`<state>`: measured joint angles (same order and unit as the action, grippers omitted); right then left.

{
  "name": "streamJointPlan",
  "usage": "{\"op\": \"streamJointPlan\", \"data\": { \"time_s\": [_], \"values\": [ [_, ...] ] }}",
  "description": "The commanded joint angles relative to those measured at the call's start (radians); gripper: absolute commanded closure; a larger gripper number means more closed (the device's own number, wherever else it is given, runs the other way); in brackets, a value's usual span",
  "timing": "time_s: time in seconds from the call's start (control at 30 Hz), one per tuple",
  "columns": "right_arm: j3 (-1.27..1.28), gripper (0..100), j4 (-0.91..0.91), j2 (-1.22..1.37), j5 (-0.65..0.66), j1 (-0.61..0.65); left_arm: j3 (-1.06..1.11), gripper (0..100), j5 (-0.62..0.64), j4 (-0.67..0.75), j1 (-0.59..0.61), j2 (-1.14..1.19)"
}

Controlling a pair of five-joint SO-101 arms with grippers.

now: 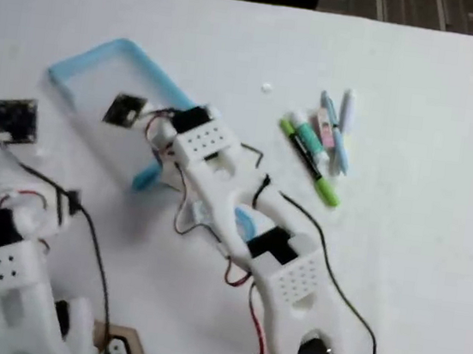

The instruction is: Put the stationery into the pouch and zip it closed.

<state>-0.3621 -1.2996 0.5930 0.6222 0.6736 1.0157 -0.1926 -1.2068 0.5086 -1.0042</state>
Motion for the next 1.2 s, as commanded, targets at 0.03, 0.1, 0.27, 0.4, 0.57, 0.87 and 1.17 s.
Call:
{"op": "streamJointPlan", "data": {
  "time_s": [0.03,0.1,0.27,0.4,0.57,0.87,1.17],
  "values": [
    [-0.017,97.9,0.004,-0.111,-0.074,0.007,0.026,71,0.0,0.118,-0.079,-0.015],
    [-0.014,97.9,0.004,-0.163,-0.097,0.008,0.018,71,0.0,0.117,-0.096,-0.015],
    [-0.015,97.9,0.002,-0.338,-0.115,0.004,-0.078,71,0.002,0.017,-0.094,-0.015],
    [-0.014,97.9,0.001,-0.461,-0.115,0.008,-0.187,71,0.014,-0.051,-0.101,-0.015],
    [-0.015,97.9,-0.012,-0.572,-0.115,0.028,-0.374,71,0.158,-0.143,-0.131,-0.015],
    [-0.015,97.9,-0.036,-0.716,-0.112,0.087,-0.743,71,0.304,-0.371,-0.367,-0.015],
    [-0.015,97.9,-0.039,-0.713,-0.112,0.09,-0.646,71,0.308,-0.313,-0.331,-0.012]
  ]
}}
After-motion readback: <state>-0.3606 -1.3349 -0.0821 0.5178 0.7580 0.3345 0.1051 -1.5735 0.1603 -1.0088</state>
